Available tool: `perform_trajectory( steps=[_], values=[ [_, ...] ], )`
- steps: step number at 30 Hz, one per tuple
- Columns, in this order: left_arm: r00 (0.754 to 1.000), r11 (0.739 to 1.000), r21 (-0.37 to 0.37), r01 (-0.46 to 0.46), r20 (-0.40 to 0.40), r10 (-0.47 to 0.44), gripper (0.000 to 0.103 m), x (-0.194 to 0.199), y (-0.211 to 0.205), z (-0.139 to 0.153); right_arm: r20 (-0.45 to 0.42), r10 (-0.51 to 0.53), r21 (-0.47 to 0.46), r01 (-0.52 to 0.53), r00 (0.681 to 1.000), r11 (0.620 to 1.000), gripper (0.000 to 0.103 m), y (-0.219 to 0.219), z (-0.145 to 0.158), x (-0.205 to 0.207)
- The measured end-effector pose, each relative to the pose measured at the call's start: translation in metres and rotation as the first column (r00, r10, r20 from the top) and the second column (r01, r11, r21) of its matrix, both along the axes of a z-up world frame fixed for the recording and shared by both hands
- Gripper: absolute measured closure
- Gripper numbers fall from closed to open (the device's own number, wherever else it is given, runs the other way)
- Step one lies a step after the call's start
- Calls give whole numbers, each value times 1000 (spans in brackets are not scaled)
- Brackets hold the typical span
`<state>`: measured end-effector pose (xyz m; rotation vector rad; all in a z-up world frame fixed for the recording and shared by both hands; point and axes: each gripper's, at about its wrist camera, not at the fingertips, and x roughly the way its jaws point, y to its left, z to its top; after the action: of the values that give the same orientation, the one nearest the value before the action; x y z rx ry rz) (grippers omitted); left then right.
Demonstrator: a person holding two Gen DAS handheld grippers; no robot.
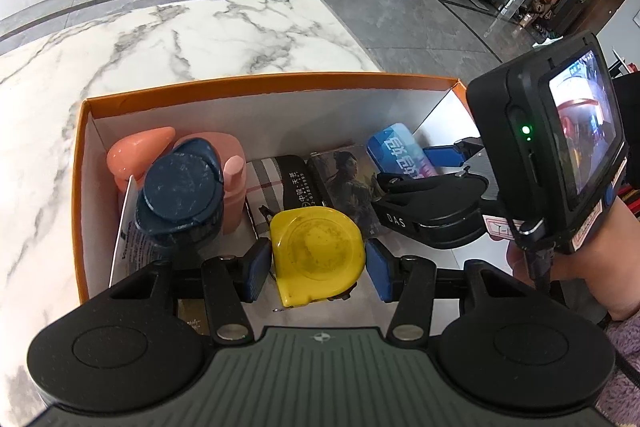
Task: Organize rigid objects
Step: 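Carry the tape measure and tin into the orange box with both grippers, then open the right gripper to set the tin upright while the left releases the tape measure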
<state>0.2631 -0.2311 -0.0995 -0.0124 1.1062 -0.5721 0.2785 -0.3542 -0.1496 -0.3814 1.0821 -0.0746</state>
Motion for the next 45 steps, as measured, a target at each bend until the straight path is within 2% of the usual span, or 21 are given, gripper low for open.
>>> perform_trajectory(
  steps=[6,10,12,13,16,20,27,31,35,40,43,45],
  values=[
    [1000,1000,5,7,12,-7,44,-5,1,4,14,15,-14,-15,1000,1000,56,4,1,-4],
    [1000,1000,15,9,15,-9,44,-9,1,5,40,12,16,-13,999,1000,58,0,14,-11],
    [1000,1000,19,11,10,-12,44,-12,0,5,49,-2,72,-1,999,997,66,-7,25,-16],
    [1000,1000,22,13,6,-13,44,-13,-1,5,53,-19,104,14,998,995,75,-12,30,-20],
    [1000,1000,20,6,-23,-5,44,-16,-2,4,74,-74,203,58,994,977,75,-22,47,-35],
    [995,999,32,-22,-97,25,44,-19,-1,-4,96,-153,329,114,983,937,74,-24,53,-62],
    [990,988,154,-26,-133,47,44,-19,-10,-24,106,-270,475,190,957,859,73,-25,46,-101],
    [986,980,199,-32,-155,64,44,-20,-18,-32,96,-278,482,199,956,853,72,-26,41,-109],
    [986,966,255,-31,-152,72,44,-21,-26,-39,110,-282,483,197,953,853,67,-28,40,-117],
    [986,959,280,-50,-137,92,44,-20,-31,-39,108,-287,509,195,952,839,65,-33,37,-127],
    [983,953,296,-65,-143,112,44,-19,-32,-41,122,-270,503,175,955,847,65,-32,39,-130],
    [982,953,290,-87,-137,131,38,-18,-31,-39,127,-266,509,167,956,845,64,-32,40,-133]
  ],
)
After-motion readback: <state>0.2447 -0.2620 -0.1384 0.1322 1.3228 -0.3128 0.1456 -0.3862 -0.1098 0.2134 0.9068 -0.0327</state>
